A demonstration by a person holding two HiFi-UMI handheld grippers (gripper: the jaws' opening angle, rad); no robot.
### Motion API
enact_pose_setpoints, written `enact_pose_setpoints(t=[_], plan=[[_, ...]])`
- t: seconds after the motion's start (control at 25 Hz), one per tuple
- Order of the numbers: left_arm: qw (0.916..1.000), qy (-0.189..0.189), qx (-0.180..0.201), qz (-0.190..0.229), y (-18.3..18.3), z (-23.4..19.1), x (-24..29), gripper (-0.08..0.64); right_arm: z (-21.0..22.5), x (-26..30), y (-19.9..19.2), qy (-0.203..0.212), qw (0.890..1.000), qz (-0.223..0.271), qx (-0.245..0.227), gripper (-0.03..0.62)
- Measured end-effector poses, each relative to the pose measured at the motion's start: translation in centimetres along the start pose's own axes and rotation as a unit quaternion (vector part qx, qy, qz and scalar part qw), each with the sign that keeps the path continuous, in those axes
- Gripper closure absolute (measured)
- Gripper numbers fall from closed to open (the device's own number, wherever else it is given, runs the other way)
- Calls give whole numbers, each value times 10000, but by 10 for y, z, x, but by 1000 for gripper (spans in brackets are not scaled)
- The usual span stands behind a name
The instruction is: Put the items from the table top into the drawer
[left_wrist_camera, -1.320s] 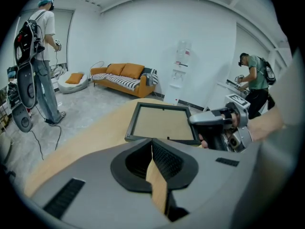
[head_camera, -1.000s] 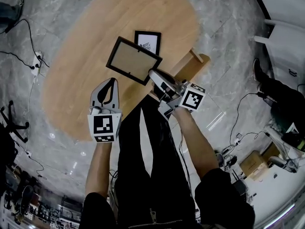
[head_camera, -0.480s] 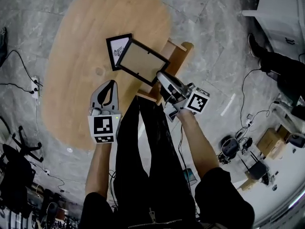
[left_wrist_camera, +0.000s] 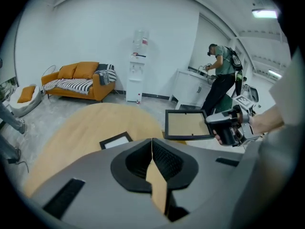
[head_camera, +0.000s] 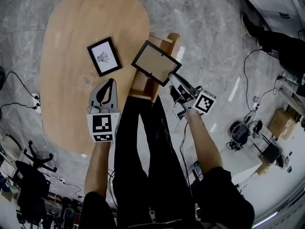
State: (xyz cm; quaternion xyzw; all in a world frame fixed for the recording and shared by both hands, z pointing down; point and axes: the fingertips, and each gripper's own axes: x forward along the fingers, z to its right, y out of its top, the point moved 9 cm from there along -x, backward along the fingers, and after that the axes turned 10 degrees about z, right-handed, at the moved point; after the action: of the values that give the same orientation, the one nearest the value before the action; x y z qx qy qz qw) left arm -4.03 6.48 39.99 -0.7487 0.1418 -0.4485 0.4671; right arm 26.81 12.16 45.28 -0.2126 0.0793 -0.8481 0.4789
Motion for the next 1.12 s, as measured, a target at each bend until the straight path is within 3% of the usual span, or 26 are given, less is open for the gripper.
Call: enact_pose_setpoints(t=[0.36,0.84,1.12], plan=[[9993,-296,177,-162,2,20,16,545,49,-30,12,-1098,9934,340,45,525],[9989,-329,105,-308,-9,25,22,545,90,25,2,-1889,9807,-510,-43,525],[9989,-288,27,-357,-14,21,20,545,100,46,7,-2125,9689,-1173,-479,525]])
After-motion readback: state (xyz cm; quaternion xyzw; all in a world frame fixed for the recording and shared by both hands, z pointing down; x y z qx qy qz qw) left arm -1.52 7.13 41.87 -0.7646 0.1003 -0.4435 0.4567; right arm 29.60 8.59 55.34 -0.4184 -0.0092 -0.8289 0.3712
